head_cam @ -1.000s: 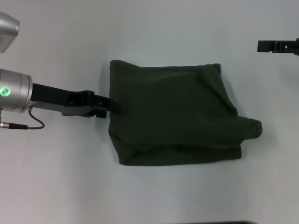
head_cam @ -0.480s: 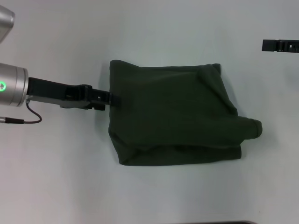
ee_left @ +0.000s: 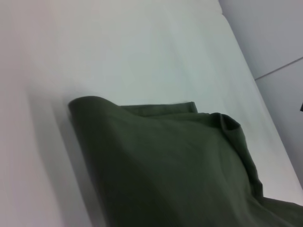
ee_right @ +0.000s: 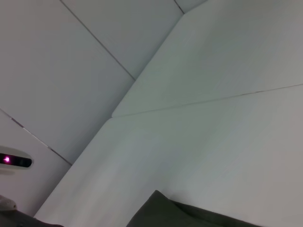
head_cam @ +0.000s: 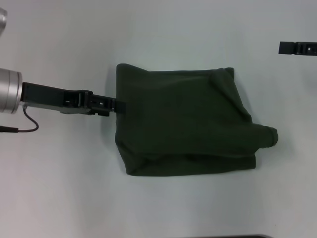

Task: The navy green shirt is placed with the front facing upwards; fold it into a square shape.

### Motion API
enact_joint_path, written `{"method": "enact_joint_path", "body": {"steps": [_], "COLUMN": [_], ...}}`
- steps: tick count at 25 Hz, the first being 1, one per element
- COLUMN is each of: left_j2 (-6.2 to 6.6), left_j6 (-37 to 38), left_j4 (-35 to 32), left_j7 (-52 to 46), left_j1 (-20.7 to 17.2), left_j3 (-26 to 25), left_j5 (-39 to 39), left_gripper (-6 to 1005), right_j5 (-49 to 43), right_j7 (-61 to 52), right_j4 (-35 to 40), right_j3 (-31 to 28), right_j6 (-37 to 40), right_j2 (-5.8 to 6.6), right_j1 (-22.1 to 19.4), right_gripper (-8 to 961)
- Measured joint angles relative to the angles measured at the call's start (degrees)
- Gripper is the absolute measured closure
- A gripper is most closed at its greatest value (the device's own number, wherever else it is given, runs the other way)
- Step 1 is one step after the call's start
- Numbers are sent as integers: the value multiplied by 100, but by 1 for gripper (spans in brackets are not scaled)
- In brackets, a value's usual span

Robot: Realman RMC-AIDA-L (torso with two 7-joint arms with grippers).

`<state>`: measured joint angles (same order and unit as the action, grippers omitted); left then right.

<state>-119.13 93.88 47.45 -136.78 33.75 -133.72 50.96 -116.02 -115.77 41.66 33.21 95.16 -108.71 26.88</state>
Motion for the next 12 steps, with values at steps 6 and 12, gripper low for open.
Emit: {"method": "enact_joint_path", "body": {"steps": [6, 12], "left_j2": [-27, 7], "left_j6": [236, 231], "left_j4": [13, 1], "left_j7": [788, 975], "left_j1": [-60, -80], "left_j3": [-18, -21], "left_j5": [337, 371], "left_gripper": [348, 344], "right_j5": [1, 1], "right_j7": [2, 37], "right_j4": [0, 0], "right_j3": [-24, -79], "right_j6": [-80, -182], "right_j2": [-59, -89], "right_j1": [-29, -57], "right_gripper": [408, 409]}}
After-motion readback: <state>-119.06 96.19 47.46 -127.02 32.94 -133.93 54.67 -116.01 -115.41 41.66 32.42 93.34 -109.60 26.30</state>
